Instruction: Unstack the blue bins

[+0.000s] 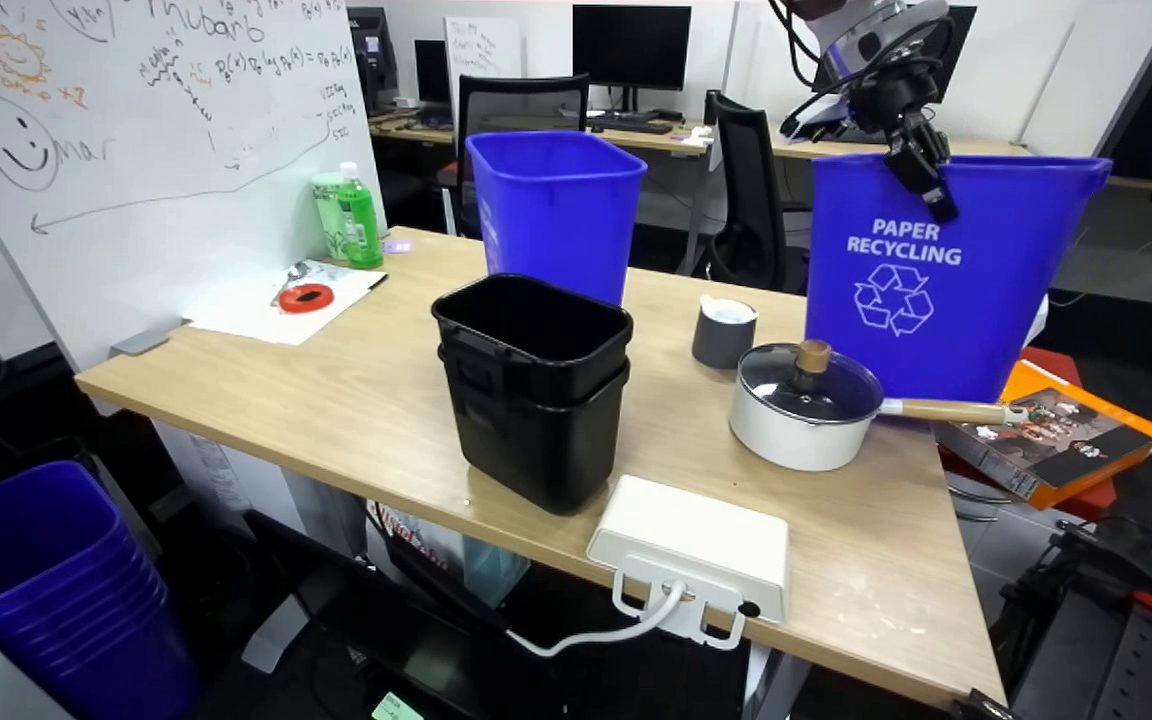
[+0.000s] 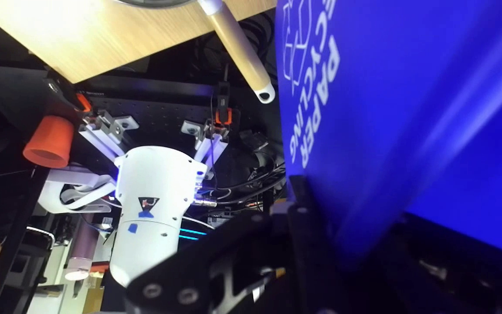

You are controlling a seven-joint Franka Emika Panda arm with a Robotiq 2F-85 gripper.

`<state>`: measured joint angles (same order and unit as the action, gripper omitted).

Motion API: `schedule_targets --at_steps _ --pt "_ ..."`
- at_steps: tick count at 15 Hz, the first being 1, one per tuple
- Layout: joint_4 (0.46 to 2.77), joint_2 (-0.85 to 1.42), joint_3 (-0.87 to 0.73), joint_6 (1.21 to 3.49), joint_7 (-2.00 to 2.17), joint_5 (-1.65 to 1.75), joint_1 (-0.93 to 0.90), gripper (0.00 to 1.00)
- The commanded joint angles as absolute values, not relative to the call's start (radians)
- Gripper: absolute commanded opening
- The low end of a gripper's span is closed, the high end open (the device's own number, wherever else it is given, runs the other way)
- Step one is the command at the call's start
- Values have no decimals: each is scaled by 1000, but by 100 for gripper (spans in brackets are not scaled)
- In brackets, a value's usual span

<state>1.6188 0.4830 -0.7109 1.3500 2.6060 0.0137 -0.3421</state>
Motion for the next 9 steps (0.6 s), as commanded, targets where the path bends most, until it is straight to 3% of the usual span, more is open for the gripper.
schedule_targets --at_steps 1,8,9 --pt "1668 483 -769 1425 2608 -48 -413 1" --pt "1698 457 -750 1488 2607 -62 -443 1" --pt "1698 454 -748 1488 2597 -55 -448 11"
